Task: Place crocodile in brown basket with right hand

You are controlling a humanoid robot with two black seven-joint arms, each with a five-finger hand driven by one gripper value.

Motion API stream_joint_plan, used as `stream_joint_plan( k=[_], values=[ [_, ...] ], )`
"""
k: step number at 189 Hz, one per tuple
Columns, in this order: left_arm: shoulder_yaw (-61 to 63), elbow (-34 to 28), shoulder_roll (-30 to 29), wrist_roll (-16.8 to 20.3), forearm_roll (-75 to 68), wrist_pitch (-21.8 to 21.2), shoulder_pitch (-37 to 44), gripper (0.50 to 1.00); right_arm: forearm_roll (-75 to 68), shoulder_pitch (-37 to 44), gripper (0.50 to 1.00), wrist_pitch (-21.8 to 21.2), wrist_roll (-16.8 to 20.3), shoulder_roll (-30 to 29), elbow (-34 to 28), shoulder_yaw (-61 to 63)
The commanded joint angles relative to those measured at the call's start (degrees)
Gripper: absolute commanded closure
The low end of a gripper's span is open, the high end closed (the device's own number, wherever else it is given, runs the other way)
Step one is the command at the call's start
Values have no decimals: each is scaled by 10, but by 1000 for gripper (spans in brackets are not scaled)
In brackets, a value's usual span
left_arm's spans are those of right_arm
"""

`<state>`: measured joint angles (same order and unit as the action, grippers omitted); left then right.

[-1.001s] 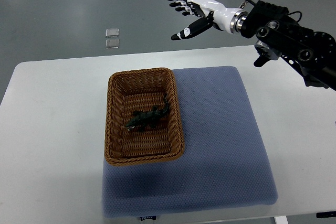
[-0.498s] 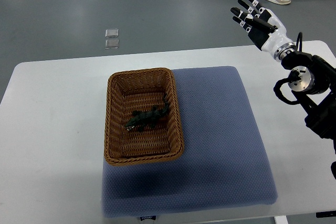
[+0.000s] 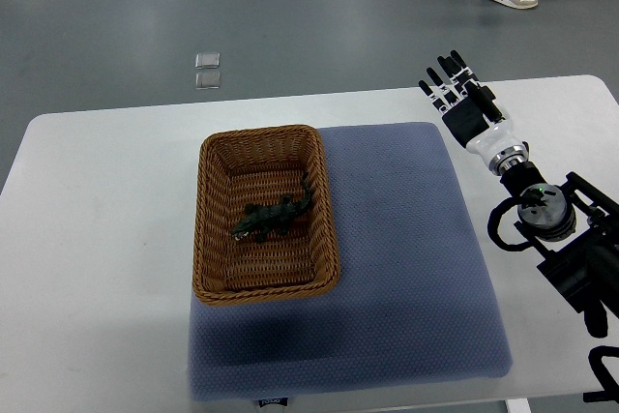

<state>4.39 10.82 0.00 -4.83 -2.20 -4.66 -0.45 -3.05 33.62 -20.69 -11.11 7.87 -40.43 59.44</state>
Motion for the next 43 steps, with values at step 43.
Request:
stream_joint_plan(
  k=[43],
  values=[
    [0, 0, 0, 0, 0, 0, 0, 500, 9, 4, 572, -2, 0, 5, 2, -3]
  ],
)
